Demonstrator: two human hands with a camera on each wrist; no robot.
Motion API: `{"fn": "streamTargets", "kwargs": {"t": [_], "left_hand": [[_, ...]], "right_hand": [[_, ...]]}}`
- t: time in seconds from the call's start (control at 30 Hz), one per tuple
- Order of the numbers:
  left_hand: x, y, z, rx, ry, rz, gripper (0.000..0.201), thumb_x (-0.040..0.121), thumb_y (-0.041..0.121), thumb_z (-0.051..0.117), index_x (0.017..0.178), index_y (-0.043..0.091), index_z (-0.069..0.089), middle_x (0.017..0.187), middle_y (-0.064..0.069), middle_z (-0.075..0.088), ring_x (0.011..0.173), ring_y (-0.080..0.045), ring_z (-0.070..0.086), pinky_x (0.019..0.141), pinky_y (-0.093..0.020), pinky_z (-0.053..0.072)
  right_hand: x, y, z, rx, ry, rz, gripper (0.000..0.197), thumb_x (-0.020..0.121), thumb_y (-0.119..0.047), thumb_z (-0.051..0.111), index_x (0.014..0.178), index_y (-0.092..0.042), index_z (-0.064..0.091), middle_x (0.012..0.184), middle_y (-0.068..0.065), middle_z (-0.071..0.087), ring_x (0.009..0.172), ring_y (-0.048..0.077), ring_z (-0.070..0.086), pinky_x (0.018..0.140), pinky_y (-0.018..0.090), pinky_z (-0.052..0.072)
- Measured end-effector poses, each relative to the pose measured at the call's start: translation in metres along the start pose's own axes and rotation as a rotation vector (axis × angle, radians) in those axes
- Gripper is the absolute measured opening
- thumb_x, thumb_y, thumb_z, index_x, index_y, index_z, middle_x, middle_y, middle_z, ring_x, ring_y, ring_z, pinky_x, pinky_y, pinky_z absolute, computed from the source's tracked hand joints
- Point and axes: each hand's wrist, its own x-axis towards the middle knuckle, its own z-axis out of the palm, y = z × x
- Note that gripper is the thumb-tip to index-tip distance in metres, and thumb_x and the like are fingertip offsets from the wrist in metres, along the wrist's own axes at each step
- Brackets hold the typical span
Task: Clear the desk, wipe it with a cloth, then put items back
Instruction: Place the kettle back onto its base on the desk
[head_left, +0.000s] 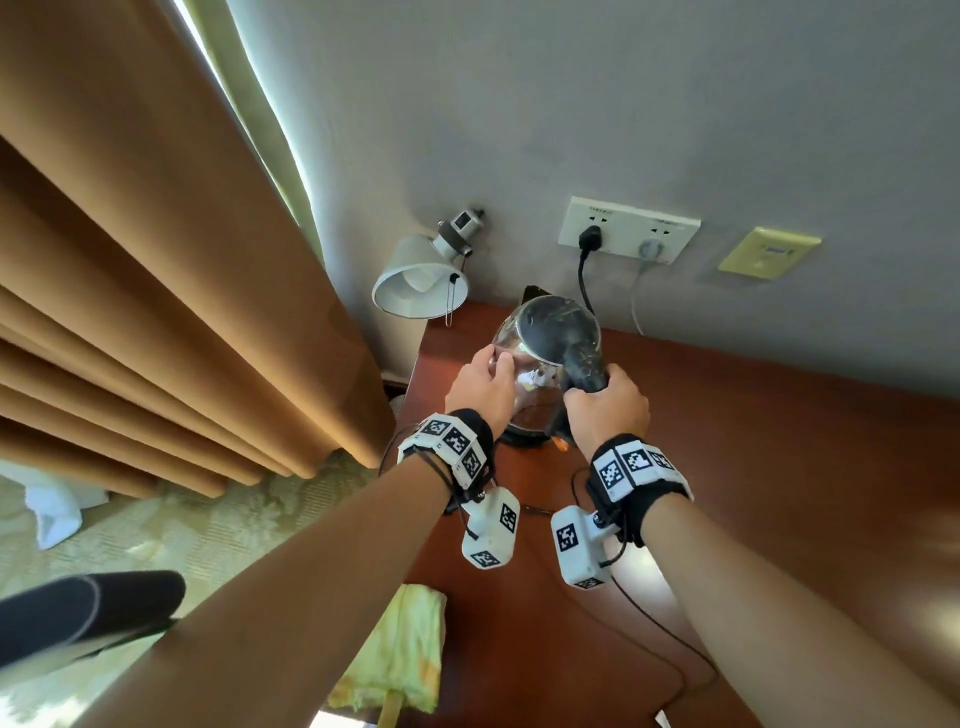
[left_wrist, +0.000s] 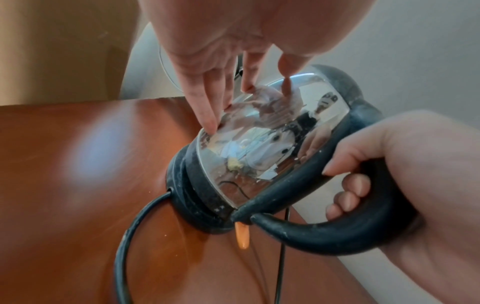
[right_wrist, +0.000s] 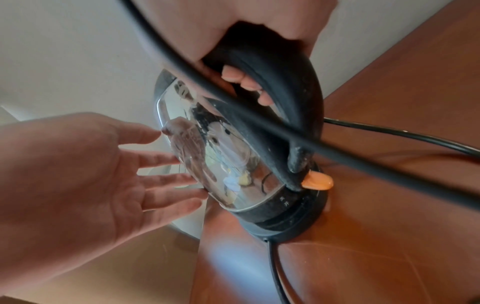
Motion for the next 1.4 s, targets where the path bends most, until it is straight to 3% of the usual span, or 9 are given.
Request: {"fn": "streamTargets", "kwargs": {"t": [0.23, 0.53, 0.67, 0.87, 0.93, 1.0, 1.07, 1.3, 1.4], "left_hand": [[0.006, -0.017, -0.007, 0.014, 0.013, -0.024, 0.04, 0.099, 0.041, 0.031, 0.125, 0.031, 0.06, 0.124, 0.001, 0.065, 0.115, -0.026, 0.057, 0.104, -0.041, 0.043], [0.007, -0.019, -0.008, 0.089, -0.039, 0.029, 0.035, 0.101, 0.037, 0.028, 0.111, 0.032, 0.062, 0.113, 0.0, 0.066, 0.104, -0.023, 0.059, 0.095, -0.036, 0.045], [0.008, -0.015, -0.01, 0.041, -0.036, 0.027, 0.034, 0.101, 0.038, 0.03, 0.107, 0.031, 0.063, 0.111, 0.001, 0.066, 0.104, -0.023, 0.059, 0.098, -0.038, 0.045], [0.037, -0.01, -0.008, -0.146, -0.072, -0.011, 0.047, 0.077, 0.056, 0.033, 0.095, 0.028, 0.066, 0.1, 0.002, 0.07, 0.096, -0.024, 0.063, 0.099, -0.05, 0.05], [0.05, -0.007, -0.008, -0.182, -0.09, -0.042, 0.049, 0.078, 0.058, 0.036, 0.105, 0.031, 0.067, 0.113, 0.0, 0.07, 0.101, -0.025, 0.062, 0.101, -0.053, 0.049], [0.059, 0.001, -0.012, -0.201, -0.087, -0.056, 0.054, 0.09, 0.053, 0.038, 0.129, 0.024, 0.061, 0.13, -0.003, 0.063, 0.117, -0.026, 0.059, 0.105, -0.049, 0.047], [0.066, 0.011, -0.016, -0.213, -0.085, -0.061, 0.057, 0.095, 0.05, 0.037, 0.141, 0.02, 0.053, 0.137, -0.006, 0.059, 0.124, -0.026, 0.056, 0.106, -0.047, 0.046], [0.082, 0.022, -0.021, -0.242, -0.084, -0.034, 0.042, 0.103, 0.036, 0.039, 0.132, 0.016, 0.061, 0.122, -0.012, 0.067, 0.111, -0.03, 0.062, 0.1, -0.043, 0.05], [0.082, 0.023, -0.022, -0.262, -0.081, -0.035, 0.041, 0.103, 0.035, 0.039, 0.133, 0.016, 0.06, 0.122, -0.012, 0.067, 0.111, -0.028, 0.062, 0.102, -0.044, 0.049]], "right_hand": [[-0.018, -0.002, 0.012, -0.016, 0.015, -0.027, 0.01, 0.081, -0.017, 0.063, 0.086, -0.018, 0.055, 0.07, -0.004, 0.051, 0.075, 0.029, 0.049, 0.069, 0.029, 0.038], [-0.032, 0.007, 0.022, 0.011, 0.017, 0.052, 0.012, 0.082, -0.017, 0.063, 0.091, -0.018, 0.056, 0.079, 0.001, 0.059, 0.076, 0.027, 0.057, 0.065, 0.03, 0.044], [-0.028, 0.003, 0.023, 0.017, 0.023, 0.039, 0.012, 0.082, -0.017, 0.063, 0.091, -0.018, 0.056, 0.079, 0.001, 0.06, 0.077, 0.027, 0.059, 0.065, 0.032, 0.048], [-0.021, -0.017, 0.034, 0.064, 0.023, 0.115, 0.018, 0.081, -0.016, 0.061, 0.098, -0.017, 0.054, 0.087, 0.004, 0.062, 0.083, 0.03, 0.063, 0.071, 0.038, 0.056], [-0.02, -0.025, 0.039, 0.11, 0.022, 0.14, 0.022, 0.083, -0.015, 0.061, 0.104, -0.015, 0.053, 0.091, 0.005, 0.062, 0.086, 0.032, 0.064, 0.07, 0.036, 0.054], [-0.019, -0.033, 0.045, 0.162, 0.019, 0.148, 0.027, 0.085, -0.015, 0.063, 0.109, -0.013, 0.051, 0.094, 0.005, 0.062, 0.089, 0.032, 0.065, 0.071, 0.036, 0.054], [-0.015, -0.04, 0.05, 0.2, 0.012, 0.162, 0.03, 0.086, -0.016, 0.065, 0.111, -0.013, 0.049, 0.095, 0.005, 0.062, 0.09, 0.032, 0.066, 0.076, 0.039, 0.057], [-0.002, -0.053, 0.061, 0.227, 0.018, 0.201, 0.033, 0.087, -0.016, 0.066, 0.113, -0.013, 0.046, 0.101, 0.009, 0.063, 0.09, 0.031, 0.067, 0.075, 0.04, 0.058], [0.001, -0.053, 0.061, 0.226, 0.021, 0.198, 0.033, 0.088, -0.015, 0.066, 0.114, -0.012, 0.046, 0.101, 0.009, 0.062, 0.092, 0.031, 0.066, 0.075, 0.039, 0.057]]}}
